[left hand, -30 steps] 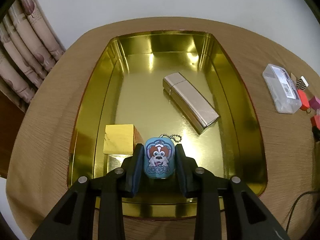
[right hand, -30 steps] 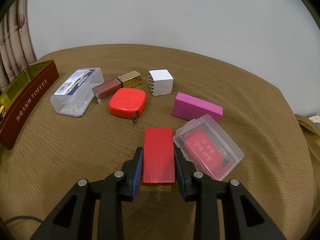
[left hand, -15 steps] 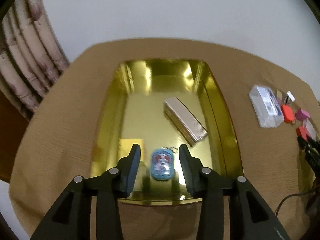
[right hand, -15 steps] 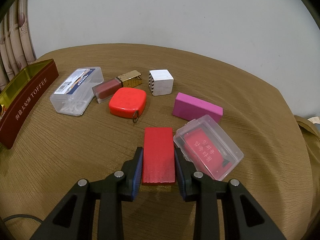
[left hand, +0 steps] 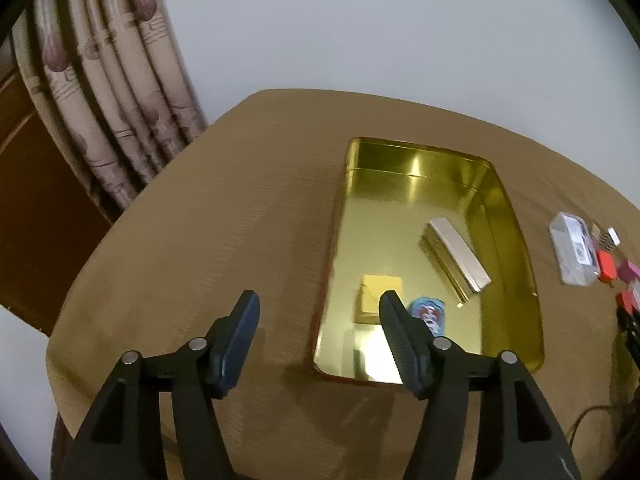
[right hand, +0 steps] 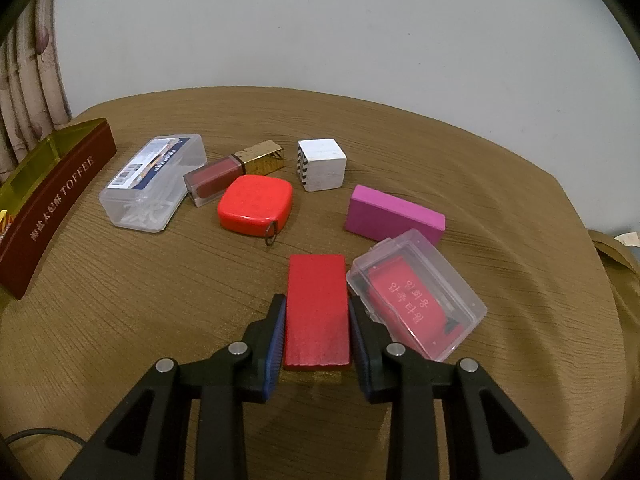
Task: Organize rigid objects
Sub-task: 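Carry the red block with the right gripper toward the gold tin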
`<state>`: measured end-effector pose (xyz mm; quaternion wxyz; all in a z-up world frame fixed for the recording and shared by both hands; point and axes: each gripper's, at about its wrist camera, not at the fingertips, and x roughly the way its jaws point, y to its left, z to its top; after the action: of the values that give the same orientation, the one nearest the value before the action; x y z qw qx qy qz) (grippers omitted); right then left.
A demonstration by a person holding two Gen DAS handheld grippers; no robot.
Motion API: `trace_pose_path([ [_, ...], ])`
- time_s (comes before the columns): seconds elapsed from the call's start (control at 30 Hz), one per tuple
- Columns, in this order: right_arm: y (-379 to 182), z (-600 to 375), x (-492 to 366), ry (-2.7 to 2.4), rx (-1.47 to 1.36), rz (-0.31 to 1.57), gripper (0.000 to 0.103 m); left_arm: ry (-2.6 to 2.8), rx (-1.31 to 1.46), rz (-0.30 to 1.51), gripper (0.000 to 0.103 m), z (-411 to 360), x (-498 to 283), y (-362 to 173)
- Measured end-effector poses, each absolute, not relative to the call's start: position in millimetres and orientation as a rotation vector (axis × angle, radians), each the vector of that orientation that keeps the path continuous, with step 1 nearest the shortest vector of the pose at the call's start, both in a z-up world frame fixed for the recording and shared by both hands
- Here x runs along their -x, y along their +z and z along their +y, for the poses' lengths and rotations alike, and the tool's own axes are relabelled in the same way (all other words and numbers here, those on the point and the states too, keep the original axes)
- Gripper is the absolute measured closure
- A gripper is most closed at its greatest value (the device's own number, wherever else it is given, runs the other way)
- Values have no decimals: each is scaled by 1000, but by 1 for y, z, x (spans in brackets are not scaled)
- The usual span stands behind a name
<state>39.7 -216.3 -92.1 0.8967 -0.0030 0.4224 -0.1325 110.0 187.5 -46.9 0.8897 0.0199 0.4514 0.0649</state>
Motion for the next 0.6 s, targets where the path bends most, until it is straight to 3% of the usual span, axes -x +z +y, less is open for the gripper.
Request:
trace_pose_path([
  [0.6, -59, -181, -43, -223, 5, 841, 73, 155, 48, 984, 37, 208, -117, -55],
])
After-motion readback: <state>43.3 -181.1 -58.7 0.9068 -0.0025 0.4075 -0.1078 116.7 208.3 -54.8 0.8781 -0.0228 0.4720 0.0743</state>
